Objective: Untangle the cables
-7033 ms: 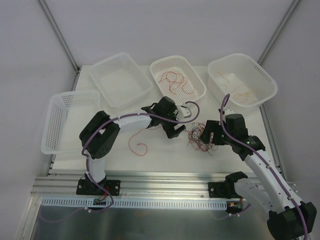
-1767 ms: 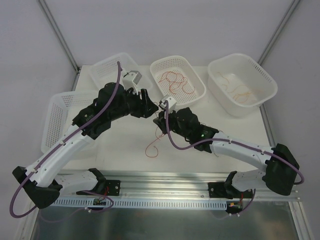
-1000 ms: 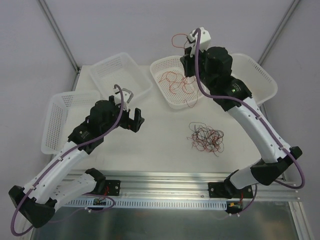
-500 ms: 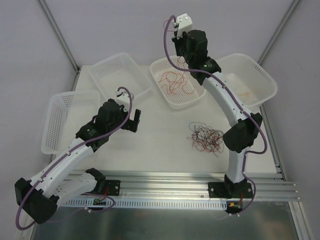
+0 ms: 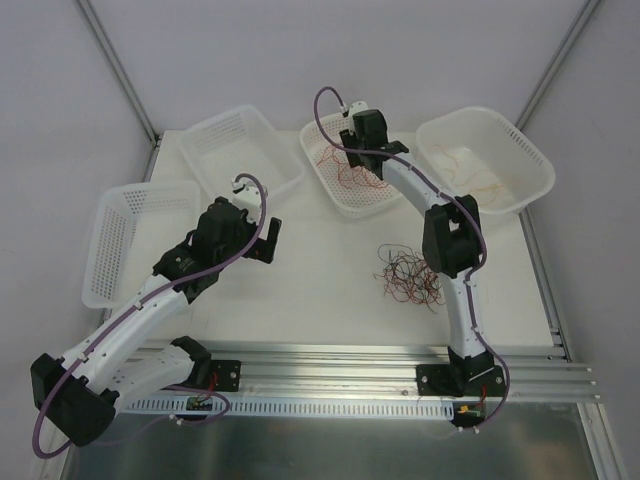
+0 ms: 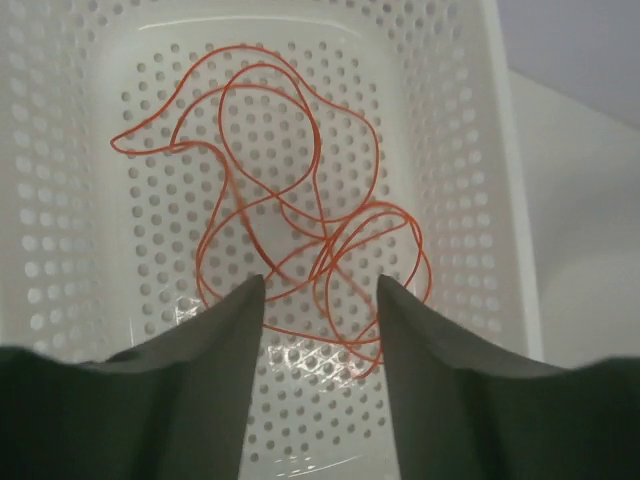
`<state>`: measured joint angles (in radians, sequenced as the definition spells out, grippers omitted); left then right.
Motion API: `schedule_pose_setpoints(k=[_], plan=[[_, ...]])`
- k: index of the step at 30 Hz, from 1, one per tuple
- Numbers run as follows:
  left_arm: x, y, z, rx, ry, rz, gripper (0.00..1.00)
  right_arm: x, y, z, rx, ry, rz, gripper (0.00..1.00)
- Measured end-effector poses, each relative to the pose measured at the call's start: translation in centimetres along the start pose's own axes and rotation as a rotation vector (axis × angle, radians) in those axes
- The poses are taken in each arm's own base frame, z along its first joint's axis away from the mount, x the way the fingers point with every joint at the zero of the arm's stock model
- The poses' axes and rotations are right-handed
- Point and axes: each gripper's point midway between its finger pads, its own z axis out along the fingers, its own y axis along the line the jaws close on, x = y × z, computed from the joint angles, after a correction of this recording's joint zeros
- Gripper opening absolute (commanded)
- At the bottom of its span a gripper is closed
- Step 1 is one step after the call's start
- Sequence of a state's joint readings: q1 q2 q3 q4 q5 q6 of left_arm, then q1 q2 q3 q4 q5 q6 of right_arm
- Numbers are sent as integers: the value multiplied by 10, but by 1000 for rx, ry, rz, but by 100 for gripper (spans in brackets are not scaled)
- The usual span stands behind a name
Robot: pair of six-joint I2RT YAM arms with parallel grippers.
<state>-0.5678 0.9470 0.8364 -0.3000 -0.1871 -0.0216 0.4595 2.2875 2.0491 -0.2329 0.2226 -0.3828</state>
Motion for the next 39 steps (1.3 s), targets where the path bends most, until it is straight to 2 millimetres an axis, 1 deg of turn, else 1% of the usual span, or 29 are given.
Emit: schedule_pose_setpoints(k=[1, 4, 7, 10, 12, 13, 17, 18, 20, 21, 22, 24, 25, 27, 29, 31, 34, 36, 39], plan=[[0, 0, 0, 0, 0, 5, 99, 9, -1, 1, 1, 26, 0, 70], [0, 1, 0, 0, 0, 13, 99, 21, 0, 0, -4, 61, 8, 84], [0, 1, 0, 0, -1, 15, 99, 33, 2, -11, -17, 105, 5, 88], [-1, 1, 0, 0, -3, 15, 99, 32, 0, -38, -33, 129, 7, 89], [-1, 0, 0, 1, -4, 14, 99, 23, -6, -67, -34, 120, 22, 89], [-1, 0, 0, 1, -4, 14, 99, 17, -11, -85, -33, 109, 35, 89], [-1, 0, 0, 4, -4, 14, 99, 1, -32, -171, -15, 45, 103, 89], [-1, -1, 0, 7, -5, 14, 99, 2, -36, -193, -10, 33, 123, 89], [-1, -3, 0, 22, -4, 14, 99, 13, -44, -230, 3, 22, 161, 89], [-1, -4, 0, 27, -4, 14, 99, 24, -47, -244, 10, 27, 181, 89], [-1, -5, 0, 34, -4, 14, 99, 40, -49, -256, 18, 50, 196, 88], [-1, -9, 0, 52, -3, 13, 99, 76, -51, -269, 35, 107, 228, 88], [-1, -10, 0, 59, -2, 10, 99, 94, -51, -273, 43, 143, 239, 88], [-1, -13, 0, 73, -2, 8, 99, 139, -52, -278, 66, 237, 265, 88], [-1, -14, -1, 81, -1, 5, 99, 179, -53, -283, 93, 325, 302, 87], [0, -15, 0, 86, 0, 5, 99, 209, -52, -287, 116, 382, 347, 88], [1, -18, 1, 101, 6, 4, 99, 244, -47, -292, 131, 425, 418, 87], [2, -19, 2, 107, 13, 3, 99, 262, -41, -293, 127, 452, 451, 86], [5, -22, 4, 121, 24, -3, 99, 282, -30, -287, 111, 477, 497, 83]])
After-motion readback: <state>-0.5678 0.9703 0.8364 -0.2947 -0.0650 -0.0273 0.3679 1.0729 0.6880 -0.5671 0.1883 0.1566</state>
